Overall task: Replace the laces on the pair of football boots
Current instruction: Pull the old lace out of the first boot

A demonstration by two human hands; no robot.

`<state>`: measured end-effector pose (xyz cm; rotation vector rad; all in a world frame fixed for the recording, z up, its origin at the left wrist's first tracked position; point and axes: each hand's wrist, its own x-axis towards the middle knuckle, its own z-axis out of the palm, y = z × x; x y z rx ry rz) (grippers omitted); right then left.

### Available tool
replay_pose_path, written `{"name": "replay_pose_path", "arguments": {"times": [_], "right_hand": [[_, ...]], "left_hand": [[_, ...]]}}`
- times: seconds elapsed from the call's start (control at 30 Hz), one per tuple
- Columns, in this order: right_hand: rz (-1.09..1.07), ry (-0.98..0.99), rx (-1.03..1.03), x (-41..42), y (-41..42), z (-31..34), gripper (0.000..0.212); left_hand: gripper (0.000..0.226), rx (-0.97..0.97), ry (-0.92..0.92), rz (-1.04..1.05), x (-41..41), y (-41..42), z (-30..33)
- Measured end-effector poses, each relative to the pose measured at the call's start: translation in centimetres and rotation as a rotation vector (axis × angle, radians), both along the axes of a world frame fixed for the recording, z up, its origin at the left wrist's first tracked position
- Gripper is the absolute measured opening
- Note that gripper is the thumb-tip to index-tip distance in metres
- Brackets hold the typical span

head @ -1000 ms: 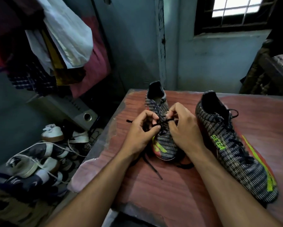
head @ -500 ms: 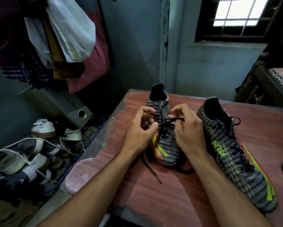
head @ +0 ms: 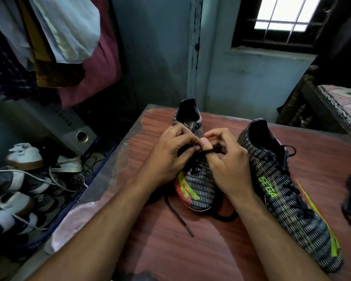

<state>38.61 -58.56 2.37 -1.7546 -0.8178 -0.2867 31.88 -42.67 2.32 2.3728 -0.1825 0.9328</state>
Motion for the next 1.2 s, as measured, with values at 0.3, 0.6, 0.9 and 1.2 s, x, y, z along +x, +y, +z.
{"name": "replay_pose_path", "arguments": {"times": [0.3,0.6,0.9,1.2], "right_hand": [[-0.001,-0.106,-0.196,0.32,-0.22,-0.21,0.014],[-0.056,-0.114,-0.239,-0.53,0.08,-0.18,0.007],[-0.033,-0.132,-0.109,-0.49,-0.4,0.0,0.004],[0.021,-0.143,-0.203,-0.41,-0.36,-0.39,0.014]], "left_hand": [[0.019,-0.822,-0.027,-0.211,0.51,0.25,-0.27],[0.049,-0.596,0.093,-0.127,0.18,-0.33,-0.29],[0.023,-0.3,0.063,-0.009,0.42,-0.33,-0.64],[0.012,-0.737,0.103,-0.193,0.52,-0.07,-0.59]]}}
